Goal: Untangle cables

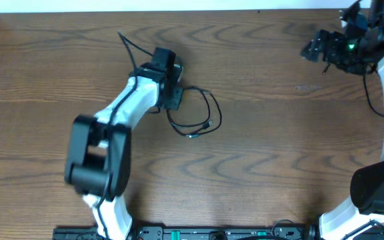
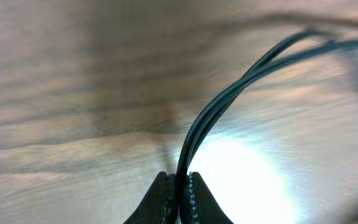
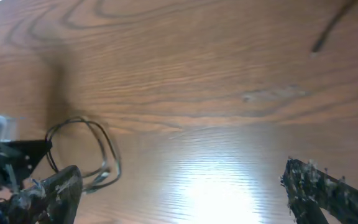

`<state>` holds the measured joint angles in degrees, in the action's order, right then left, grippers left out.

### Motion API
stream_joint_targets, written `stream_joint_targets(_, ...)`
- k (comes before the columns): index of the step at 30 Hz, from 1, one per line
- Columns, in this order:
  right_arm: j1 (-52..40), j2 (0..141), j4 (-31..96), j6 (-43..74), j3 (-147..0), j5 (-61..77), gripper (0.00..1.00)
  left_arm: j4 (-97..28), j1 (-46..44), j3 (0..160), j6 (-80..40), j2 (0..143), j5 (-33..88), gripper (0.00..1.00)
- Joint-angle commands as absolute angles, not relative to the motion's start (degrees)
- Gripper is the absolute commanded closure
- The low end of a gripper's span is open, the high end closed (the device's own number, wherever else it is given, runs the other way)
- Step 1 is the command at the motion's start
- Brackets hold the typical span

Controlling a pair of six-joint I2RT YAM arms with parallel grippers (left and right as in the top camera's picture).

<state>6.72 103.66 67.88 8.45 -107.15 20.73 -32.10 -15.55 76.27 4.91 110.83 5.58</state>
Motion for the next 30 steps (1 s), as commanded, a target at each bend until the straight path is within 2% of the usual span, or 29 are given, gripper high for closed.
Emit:
stream_joint_targets(1, 4.4, 103.3, 67.4, 7.6, -107.8, 26.2, 0.01, -29.7, -15.9, 76.9, 0.8, 98.5, 14.5, 0.93)
stream_joint_targets(7, 2.4, 103.3, 65.2, 4.0, -107.8, 35.9, 0.01, -25.7, -15.9, 76.9, -2.3, 85.6, 25.0, 0.93)
stream_joint_targets(13, 1.4, 103.3, 62.2, -3.4, -107.8, 46.8, 0.01, -23.8, -15.9, 76.9, -4.8, 78.6, 26.6, 0.93)
stream_joint_targets(18, -0.6, 103.3, 61.9, -10.2, -107.8, 48.8, 0.01, -18.5, -15.9, 76.9, -10.2, 74.6, 27.3, 0.93)
stream_joint_targets(30, -7.9, 103.3, 61.5, -14.3, -106.1, 48.8, 0.01, 3.1, -15.9, 76.9, -37.6, 72.6, 25.9, 0.93)
